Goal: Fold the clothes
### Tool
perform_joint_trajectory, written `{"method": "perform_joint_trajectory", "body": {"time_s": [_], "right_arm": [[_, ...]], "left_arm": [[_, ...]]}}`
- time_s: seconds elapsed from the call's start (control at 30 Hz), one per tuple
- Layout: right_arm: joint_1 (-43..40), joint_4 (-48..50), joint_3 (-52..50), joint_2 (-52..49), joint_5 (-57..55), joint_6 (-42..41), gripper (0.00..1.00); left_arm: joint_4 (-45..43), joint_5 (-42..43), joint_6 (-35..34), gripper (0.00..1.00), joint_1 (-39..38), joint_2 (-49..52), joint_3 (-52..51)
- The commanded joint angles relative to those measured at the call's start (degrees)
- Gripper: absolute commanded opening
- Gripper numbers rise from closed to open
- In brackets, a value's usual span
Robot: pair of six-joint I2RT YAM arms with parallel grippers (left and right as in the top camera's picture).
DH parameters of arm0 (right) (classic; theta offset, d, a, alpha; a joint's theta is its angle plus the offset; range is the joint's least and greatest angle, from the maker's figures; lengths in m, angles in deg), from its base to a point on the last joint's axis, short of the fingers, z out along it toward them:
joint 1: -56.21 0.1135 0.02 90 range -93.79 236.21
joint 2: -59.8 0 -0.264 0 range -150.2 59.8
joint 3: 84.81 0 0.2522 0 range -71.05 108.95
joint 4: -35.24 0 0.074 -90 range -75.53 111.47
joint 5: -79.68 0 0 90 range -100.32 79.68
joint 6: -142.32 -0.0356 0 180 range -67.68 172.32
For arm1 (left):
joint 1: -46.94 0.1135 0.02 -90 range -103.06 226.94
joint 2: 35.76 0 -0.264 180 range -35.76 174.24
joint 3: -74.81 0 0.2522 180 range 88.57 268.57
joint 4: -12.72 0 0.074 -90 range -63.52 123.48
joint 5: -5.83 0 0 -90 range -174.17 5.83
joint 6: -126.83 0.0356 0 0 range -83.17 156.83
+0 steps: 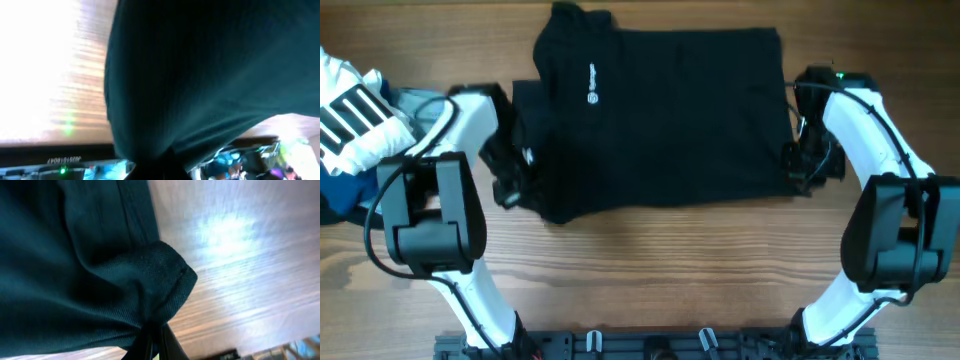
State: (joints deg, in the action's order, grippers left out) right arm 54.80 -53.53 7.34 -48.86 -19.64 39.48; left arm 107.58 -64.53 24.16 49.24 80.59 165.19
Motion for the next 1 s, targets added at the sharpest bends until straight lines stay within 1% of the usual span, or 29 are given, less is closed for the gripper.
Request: {"method": "perform_joint_trajectory", "body": {"time_s": [0.0, 0.1, 0.2, 0.3, 0.4, 0.5, 0.57, 0.67, 0.8, 0.87, 0.97], "right_arm": [[-0.5, -1.1, -2.1, 1.1, -1.8, -2.8, 0.04], [-0.5, -2.5, -2.1, 3.8, 0.0, -3.8, 0.04], [-0.5, -2.6, -2.1, 6.6, 0.3, -3.8, 0.04], [-0.5, -0.8, -2.1, 7.0, 0.4, -3.8, 0.04], [-0.5, 4.9, -2.1, 7.0, 0.6, -3.8, 0.04], [-0.5, 13.7, -2.1, 6.9, 4.8, -2.2, 0.04], [-0.5, 18.1, -2.1, 6.9, 5.4, -2.1, 0.04], [-0.5, 23.2, -2.1, 6.9, 5.4, -2.1, 0.04], [-0.5, 27.3, -2.1, 6.9, 5.3, -2.1, 0.04], [-0.5, 28.3, -2.1, 6.9, 5.3, -2.1, 0.04], [-0.5, 28.7, -2.1, 6.9, 5.3, -2.1, 0.04]], "left_arm": [[-1.5, -2.8, 2.0, 0.04, 0.2, -5.5, -7.6], [-2.8, -4.3, -0.1, 0.04, 0.2, -14.0, -11.2], [-2.9, -5.2, -0.7, 0.04, 0.2, -21.2, -11.3], [-7.6, -5.4, -3.3, 0.04, 0.2, -25.6, -11.3], [-15.3, -4.7, -5.8, 0.04, 0.2, -25.3, -11.3], [-25.3, -3.5, -7.9, 0.04, 0.2, -25.0, -11.3], [-29.9, -1.2, -8.0, 0.04, 0.2, -25.0, -11.3], [-37.3, -0.9, -8.9, 0.04, 0.2, -24.0, -11.3], [-42.8, -1.5, -9.4, 0.04, 0.2, -20.5, -11.3], [-44.8, -1.5, -10.6, 0.04, 0.2, -18.4, -11.3], [-46.9, -1.7, -10.5, 0.04, 0.2, -15.3, -11.3]]}}
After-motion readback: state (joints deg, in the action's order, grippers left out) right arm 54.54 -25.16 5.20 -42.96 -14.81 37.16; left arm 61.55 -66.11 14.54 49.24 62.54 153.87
